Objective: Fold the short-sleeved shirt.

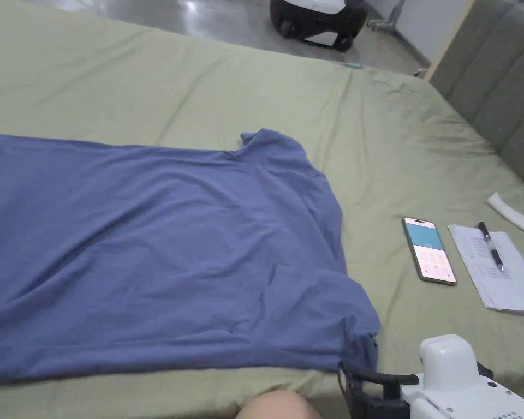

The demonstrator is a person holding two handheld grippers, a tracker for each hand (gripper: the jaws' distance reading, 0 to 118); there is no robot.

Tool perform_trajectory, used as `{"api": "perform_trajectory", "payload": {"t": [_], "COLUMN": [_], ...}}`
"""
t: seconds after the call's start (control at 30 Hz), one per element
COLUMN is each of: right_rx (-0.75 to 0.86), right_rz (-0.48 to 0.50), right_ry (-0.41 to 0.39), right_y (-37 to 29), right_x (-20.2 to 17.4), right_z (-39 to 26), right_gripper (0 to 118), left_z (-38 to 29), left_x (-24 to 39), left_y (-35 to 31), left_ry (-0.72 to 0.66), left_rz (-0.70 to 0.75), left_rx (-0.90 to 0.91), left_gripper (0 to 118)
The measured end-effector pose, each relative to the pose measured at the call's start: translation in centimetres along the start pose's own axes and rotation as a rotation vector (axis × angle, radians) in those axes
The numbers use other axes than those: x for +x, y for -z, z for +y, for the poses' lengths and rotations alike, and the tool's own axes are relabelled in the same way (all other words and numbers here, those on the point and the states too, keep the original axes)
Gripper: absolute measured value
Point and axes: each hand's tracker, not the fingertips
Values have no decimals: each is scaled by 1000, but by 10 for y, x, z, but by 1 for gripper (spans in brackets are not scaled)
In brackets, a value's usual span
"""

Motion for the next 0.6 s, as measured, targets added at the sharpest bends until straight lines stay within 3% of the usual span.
{"api": "perform_trajectory", "payload": {"t": [0.13,0.17,0.2,0.23,0.27,0.3,0.37,0.6], "right_rx": [-80,-85,-83,-75,-68,-67,-100,-32], "right_rz": [-57,-63,-57,-55,-65,-72,7,-51], "right_ry": [82,92,91,85,71,54,35,49], "right_y": [25,29,32,30,32,36,41,25], "right_x": [15,17,18,14,12,8,6,9], "right_z": [-9,-10,-11,-7,-8,-7,-8,9], "right_gripper": [108,96,60,32,16,12,7,5], "left_z": [-1,0,0,0,0,1,1,14], "left_x": [0,-2,-2,-1,-1,0,1,-5], "left_y": [3,4,4,4,4,5,5,-1], "left_ry": [4,2,2,3,6,12,18,26], "left_rz": [8,10,11,12,13,17,18,-22], "left_rx": [-14,-18,-22,-24,-25,-28,-34,-49], "left_gripper": [4,4,4,4,4,4,4,4]}}
